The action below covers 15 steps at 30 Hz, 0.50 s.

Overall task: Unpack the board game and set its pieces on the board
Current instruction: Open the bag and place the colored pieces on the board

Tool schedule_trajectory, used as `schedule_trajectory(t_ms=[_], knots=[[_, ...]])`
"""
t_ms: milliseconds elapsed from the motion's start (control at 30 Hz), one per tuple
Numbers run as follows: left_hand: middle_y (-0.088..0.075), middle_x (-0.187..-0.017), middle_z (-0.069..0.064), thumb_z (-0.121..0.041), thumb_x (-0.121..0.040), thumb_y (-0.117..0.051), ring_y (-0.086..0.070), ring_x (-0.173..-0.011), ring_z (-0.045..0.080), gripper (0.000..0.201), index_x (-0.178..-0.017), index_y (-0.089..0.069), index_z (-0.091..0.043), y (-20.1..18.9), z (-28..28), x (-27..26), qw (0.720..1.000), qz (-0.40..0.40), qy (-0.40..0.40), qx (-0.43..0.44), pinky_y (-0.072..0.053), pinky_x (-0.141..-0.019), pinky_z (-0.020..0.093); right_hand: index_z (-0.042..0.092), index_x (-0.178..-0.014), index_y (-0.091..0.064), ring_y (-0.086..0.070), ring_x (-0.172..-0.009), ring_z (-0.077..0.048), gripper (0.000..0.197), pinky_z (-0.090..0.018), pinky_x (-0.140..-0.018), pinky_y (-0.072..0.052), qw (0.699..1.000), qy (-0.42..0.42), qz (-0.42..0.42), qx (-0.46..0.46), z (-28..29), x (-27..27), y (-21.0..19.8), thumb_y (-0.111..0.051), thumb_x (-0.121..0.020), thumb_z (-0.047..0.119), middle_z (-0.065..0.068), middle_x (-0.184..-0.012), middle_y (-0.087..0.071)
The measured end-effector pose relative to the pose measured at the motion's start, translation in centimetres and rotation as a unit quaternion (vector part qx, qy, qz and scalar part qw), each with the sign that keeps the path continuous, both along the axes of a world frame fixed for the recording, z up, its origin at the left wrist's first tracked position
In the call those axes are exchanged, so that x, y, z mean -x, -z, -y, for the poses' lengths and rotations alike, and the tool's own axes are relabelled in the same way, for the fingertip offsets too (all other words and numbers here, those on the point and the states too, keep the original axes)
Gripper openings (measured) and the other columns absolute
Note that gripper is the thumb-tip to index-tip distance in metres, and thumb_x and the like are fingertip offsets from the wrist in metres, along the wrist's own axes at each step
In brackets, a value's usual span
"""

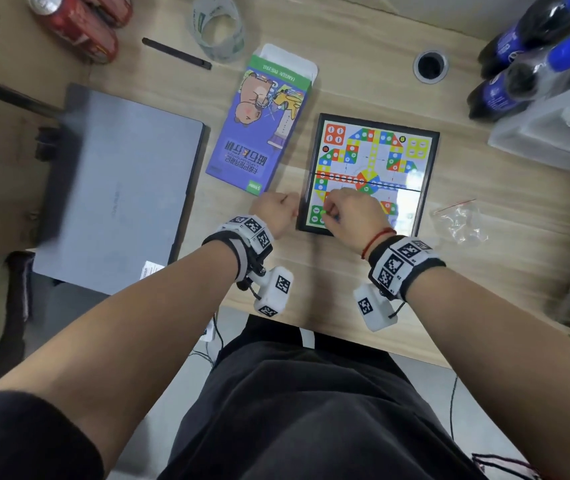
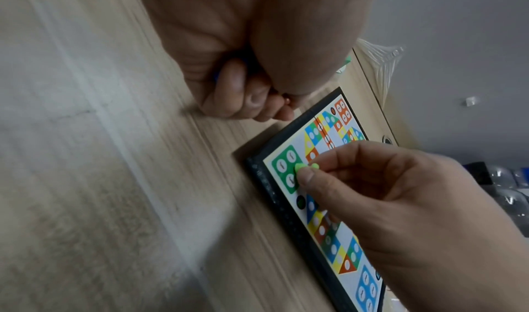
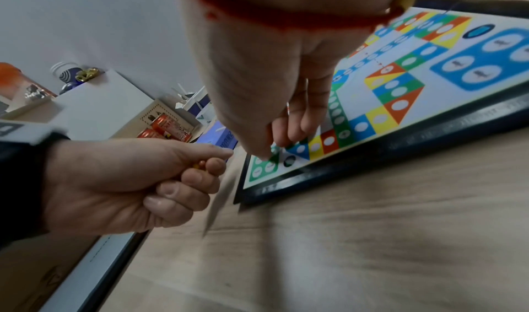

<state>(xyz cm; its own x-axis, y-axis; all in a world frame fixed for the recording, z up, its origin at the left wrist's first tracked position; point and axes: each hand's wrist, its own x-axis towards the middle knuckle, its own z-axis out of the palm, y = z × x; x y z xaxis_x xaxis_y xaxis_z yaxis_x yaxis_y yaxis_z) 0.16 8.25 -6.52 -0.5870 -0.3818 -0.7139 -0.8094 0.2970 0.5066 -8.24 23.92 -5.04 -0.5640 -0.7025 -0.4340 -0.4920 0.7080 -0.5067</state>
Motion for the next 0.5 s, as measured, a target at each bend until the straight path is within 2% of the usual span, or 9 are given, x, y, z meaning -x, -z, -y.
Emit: schedule_trajectory(t_ms=[100, 200, 367, 500], knots=[[-0.054, -0.054, -0.003, -0.036, -0.094, -0.04, -0.054, -0.058, 0.02, 0.047, -0.051, -0.053, -0.021, 0.11, -0.09, -0.24, 1.0, -0.006, -0.005, -0.005, -0.048, -0.067, 0.032, 0.011, -0.093, -0.063, -0.059, -0.082, -0.027, 0.011, -0.035, -0.067, -0.048, 1.0, 0.0, -0.003, 0.0, 0.23, -0.14, 0.04, -0.058, -0.085, 0.018, -0.008, -0.088, -0.063], [-0.051, -0.051, -0.005, -0.036, -0.097, -0.041, -0.05, -0.05, 0.016, 0.048, -0.053, -0.053, -0.021, 0.04, -0.27, -0.37, 0.999, -0.014, -0.026, -0.018, -0.043, -0.059, 0.028, 0.011, -0.091, -0.061, -0.059, -0.079, -0.029, 0.01, -0.036, -0.065, -0.048, 1.0, 0.006, -0.008, -0.002, 0.19, -0.13, 0.07, -0.057, -0.082, 0.014, -0.008, -0.087, -0.061], [-0.049, -0.049, -0.005, -0.035, -0.098, -0.043, -0.045, -0.046, 0.015, 0.048, -0.054, -0.052, -0.02, -0.26, -0.3, -0.52, 0.998, -0.019, -0.044, -0.039, -0.036, -0.055, 0.026, 0.014, -0.103, -0.057, -0.057, -0.076, -0.026, 0.025, -0.036, -0.063, -0.049, 1.0, -0.004, -0.009, 0.009, 0.12, -0.33, -0.41, -0.062, -0.081, 0.023, -0.006, -0.091, -0.06], [-0.049, -0.048, -0.006, -0.035, -0.097, -0.043, -0.045, -0.047, 0.016, 0.046, -0.054, -0.053, -0.019, -0.5, -0.3, -0.74, 0.997, -0.015, -0.057, -0.054, -0.035, -0.052, 0.026, 0.015, -0.097, -0.064, -0.059, -0.074, -0.026, 0.015, -0.036, -0.064, -0.051, 1.0, 0.013, -0.014, 0.018, 0.36, -0.6, -0.25, -0.062, -0.084, 0.022, -0.005, -0.088, -0.059]])
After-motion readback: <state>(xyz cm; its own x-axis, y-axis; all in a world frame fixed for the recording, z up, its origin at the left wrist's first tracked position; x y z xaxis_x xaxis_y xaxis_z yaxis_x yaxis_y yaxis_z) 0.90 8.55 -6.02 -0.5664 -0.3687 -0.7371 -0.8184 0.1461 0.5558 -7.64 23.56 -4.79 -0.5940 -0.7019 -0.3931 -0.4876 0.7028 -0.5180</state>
